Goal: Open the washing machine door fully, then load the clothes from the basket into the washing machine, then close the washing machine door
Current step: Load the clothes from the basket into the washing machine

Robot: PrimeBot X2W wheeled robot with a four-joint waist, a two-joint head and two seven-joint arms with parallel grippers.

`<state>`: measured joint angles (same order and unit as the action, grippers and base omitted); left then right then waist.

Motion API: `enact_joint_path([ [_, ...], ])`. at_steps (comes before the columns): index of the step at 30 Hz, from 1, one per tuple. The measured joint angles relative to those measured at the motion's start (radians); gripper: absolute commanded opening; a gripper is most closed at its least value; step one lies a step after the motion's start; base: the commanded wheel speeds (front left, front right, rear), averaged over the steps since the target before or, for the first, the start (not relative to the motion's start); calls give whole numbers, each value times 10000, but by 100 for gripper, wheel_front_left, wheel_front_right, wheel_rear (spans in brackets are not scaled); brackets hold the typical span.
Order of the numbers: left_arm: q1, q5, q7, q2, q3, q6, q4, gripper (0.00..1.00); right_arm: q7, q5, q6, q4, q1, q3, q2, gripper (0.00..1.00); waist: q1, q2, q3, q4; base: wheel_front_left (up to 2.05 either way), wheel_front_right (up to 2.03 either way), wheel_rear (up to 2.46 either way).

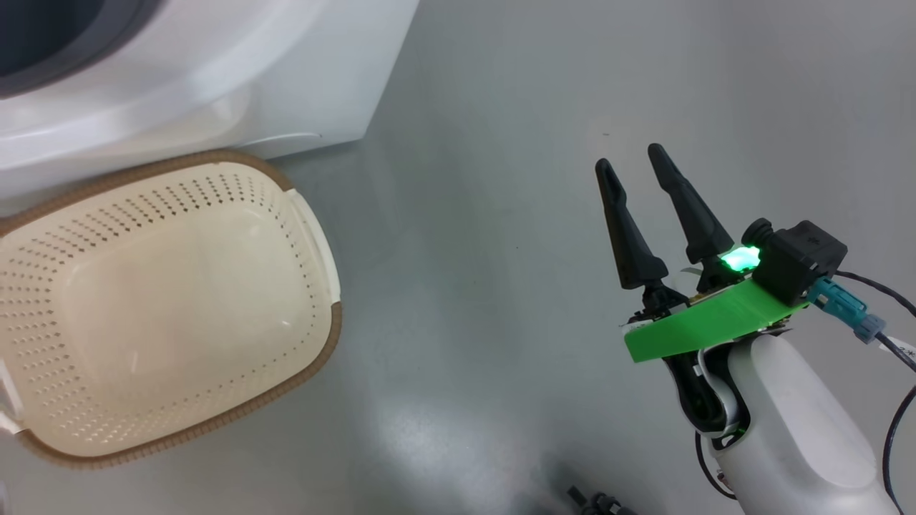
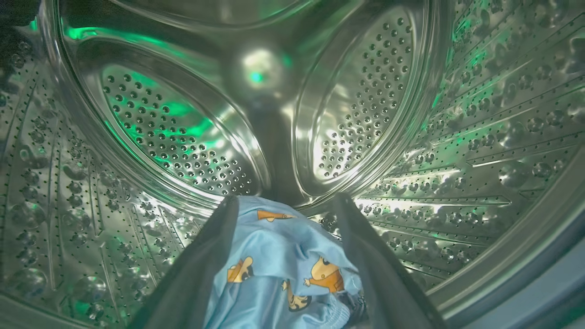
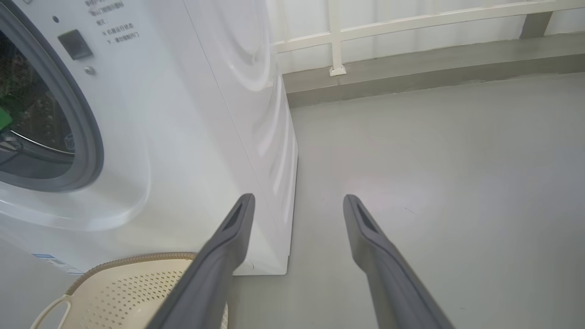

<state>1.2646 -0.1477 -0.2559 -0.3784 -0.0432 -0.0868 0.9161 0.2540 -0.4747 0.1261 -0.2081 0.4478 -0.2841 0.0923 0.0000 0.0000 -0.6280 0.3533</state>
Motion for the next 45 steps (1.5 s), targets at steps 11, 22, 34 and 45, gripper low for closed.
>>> enact_joint_path([
  [11,-1368,-2,-6,566,-299,-6,-861,100,0,17,0,-19,2,27,263,100,0,0,444,-312,0,0,0],
  [22,-3473,75,-6,1269,-706,-130,-1925,100,0,19,0,-167,-29,50,623,100,-1,0,1300,-752,0,0,0],
  [34,-5456,115,-6,1979,-1223,-270,-2767,100,0,19,0,-345,-709,67,1055,100,-1,0,2526,-1298,0,0,0],
  [45,-7263,265,-6,2546,-1576,-366,-3450,100,0,15,0,-506,-1487,73,1335,100,-1,0,3681,-1760,0,0,0],
])
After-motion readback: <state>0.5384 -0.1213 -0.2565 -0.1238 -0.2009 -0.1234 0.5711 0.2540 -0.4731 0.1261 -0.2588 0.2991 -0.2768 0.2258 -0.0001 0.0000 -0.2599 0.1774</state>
